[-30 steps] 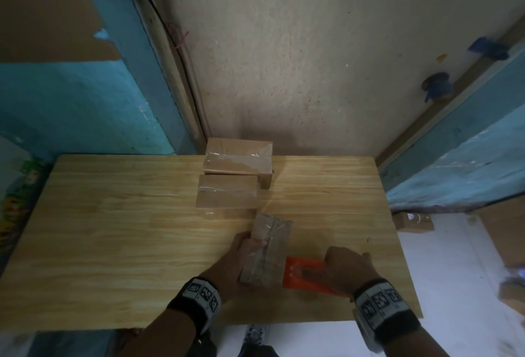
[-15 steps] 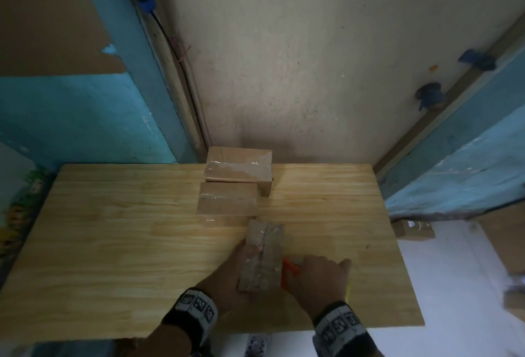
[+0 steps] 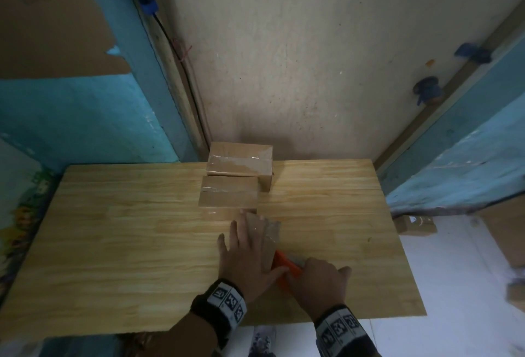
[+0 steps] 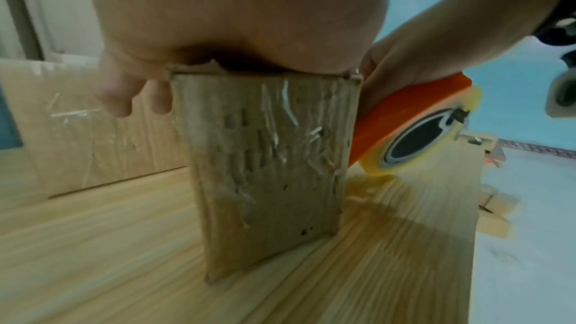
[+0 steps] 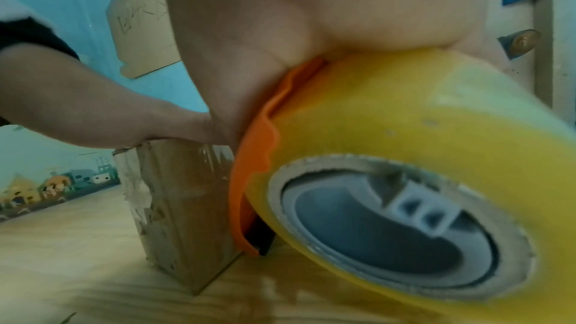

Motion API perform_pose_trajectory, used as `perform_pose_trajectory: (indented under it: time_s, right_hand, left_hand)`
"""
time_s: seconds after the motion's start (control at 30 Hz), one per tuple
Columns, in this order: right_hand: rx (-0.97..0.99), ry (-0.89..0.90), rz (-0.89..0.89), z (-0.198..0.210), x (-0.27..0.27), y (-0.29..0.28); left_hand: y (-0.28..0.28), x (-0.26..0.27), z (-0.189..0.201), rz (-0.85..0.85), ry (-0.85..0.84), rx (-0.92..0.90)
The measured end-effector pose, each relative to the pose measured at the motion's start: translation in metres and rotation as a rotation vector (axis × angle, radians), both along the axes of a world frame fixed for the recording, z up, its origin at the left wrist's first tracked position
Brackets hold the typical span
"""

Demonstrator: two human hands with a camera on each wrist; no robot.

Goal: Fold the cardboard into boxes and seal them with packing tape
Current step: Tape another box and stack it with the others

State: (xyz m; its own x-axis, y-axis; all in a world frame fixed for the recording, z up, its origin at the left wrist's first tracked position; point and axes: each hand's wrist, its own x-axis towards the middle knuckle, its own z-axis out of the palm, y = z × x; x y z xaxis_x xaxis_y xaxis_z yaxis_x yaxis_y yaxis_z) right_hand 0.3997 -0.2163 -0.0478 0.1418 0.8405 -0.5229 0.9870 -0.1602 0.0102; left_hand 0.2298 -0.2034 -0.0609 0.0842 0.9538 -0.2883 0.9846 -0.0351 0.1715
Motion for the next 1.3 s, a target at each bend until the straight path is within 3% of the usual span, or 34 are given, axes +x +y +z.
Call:
perform_pose_trajectory:
  time_s: [0.17,0.27,0.37,0.5,0.67,0.8,1.0,1.1,1.3]
  right_hand:
    - [0.033,-0.011,0.017,-0.002,-0.001,-0.003]
    - [0.032,-0.017,-0.007,-0.007,-0.001,-0.005]
    - [0.027,-0.018,-0.028,-0.009,0.002,-0.005]
    - [0.017,0.052,-0.144,0.001,0.009,0.000]
    - [0.034,0.106,-0.227,0.011,0.023,0.002]
    - [0.062,0.147,-0.275,0.004,0.038,0.004]
    - [0.129,0.171,-0.344,-0.006,0.051,-0.001]
    - [0.169,0.170,-0.320,-0.002,0.044,-0.003]
    - [0.229,0.229,-0.321,-0.013,0.039,-0.004]
  left_hand:
    - [-0.001,0.006,-0.003,-0.023,0.089,-0.007]
    - [0.000,0.006,-0.001,0.005,0.042,-0.033]
    - [0.005,0.000,0.004,0.102,-0.227,-0.037]
    - [0.014,-0.019,0.012,0.231,-0.532,0.087]
    - [0.025,-0.046,0.023,0.308,-1.055,-0.113]
    - [0.026,-0.056,0.023,0.272,-1.250,-0.056]
    - [0.010,-0.082,0.002,0.543,-1.592,-0.103]
    - [-0.003,-0.093,-0.009,0.592,-1.545,-0.140]
    - [-0.026,-0.118,-0.041,0.484,-1.076,-0.158]
